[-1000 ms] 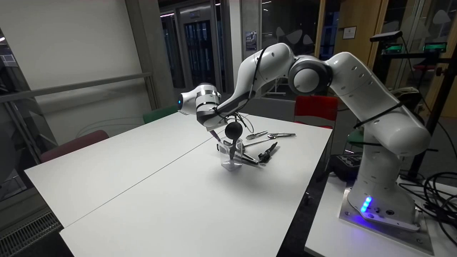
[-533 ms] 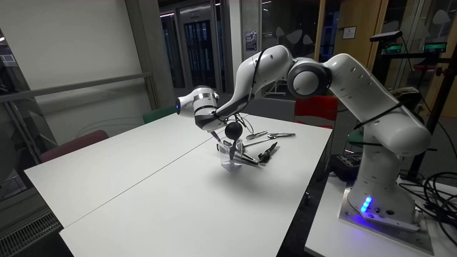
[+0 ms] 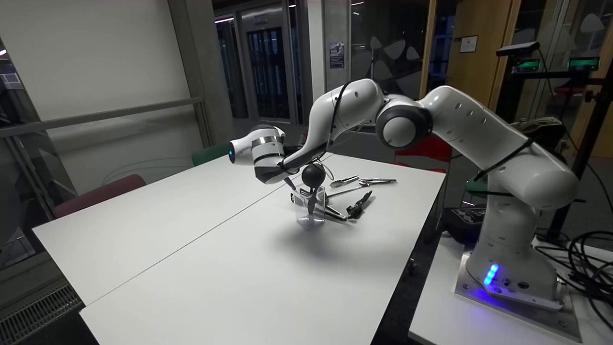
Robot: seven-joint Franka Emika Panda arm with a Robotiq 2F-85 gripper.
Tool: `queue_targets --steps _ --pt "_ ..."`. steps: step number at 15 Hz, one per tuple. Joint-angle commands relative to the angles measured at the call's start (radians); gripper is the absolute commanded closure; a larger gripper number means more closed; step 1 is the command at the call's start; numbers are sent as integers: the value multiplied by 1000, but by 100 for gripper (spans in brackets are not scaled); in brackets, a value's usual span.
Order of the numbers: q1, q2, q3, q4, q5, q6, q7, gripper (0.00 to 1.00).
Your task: Put the brush in the clear cup
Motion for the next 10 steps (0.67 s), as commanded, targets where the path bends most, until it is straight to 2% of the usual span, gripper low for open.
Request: queue_targets --steps 1,10 --pt "19 96 -24 158 -57 -68 -110 97" --pt "5 231 -53 323 -54 -46 -253 97"
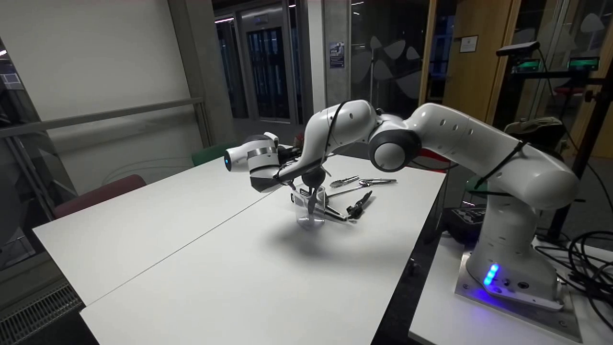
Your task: Put the brush in the clear cup
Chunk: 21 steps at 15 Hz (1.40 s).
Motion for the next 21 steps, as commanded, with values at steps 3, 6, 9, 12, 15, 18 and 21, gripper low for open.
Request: queue_targets --steps 3,6,9,12,15,18,21 --pt "-10 82 -24 119 -13 -14 -116 97" --pt "-15 92 -18 134 -7 -5 -145 97" --pt "-16 95 -8 142 1 9 -175 97" --pt "-10 86 4 128 3 21 -201 97" --pt "-1 77 17 111 3 27 -219 97" --pt "-4 79 37 110 7 35 -236 97" --pt "-13 87 42 116 8 29 -254 97"
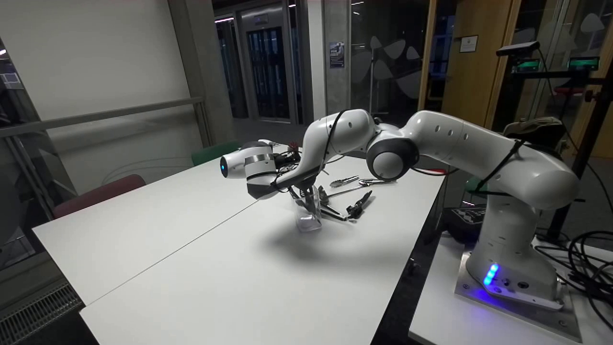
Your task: Put the brush in the clear cup
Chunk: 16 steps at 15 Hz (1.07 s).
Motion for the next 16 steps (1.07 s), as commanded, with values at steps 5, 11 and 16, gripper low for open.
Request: queue_targets --steps 5,11,16 --pt "-31 10 8 24 11 13 -55 61" --pt "-38 -21 28 2 21 29 -39 17" --pt "-31 -131 118 -96 62 126 -27 0"
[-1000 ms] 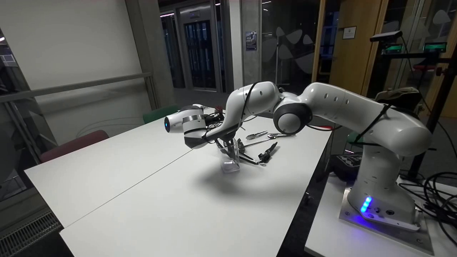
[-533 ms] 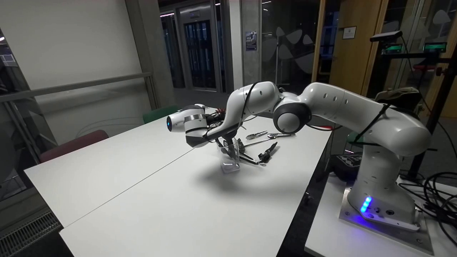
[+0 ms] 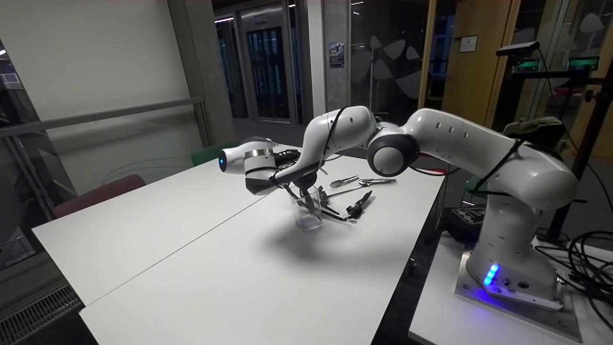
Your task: Put the brush in the clear cup
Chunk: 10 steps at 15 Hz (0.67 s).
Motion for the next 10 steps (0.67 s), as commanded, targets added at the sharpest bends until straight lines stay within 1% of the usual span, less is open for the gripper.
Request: queue_targets --steps 1,3,6,10 --pt "-7 -137 84 -123 51 107 -6 0" --pt "-17 -197 128 -181 65 166 12 0" --pt "-51 -299 172 -283 96 206 55 0" --pt "-101 -409 198 -400 138 238 111 0"
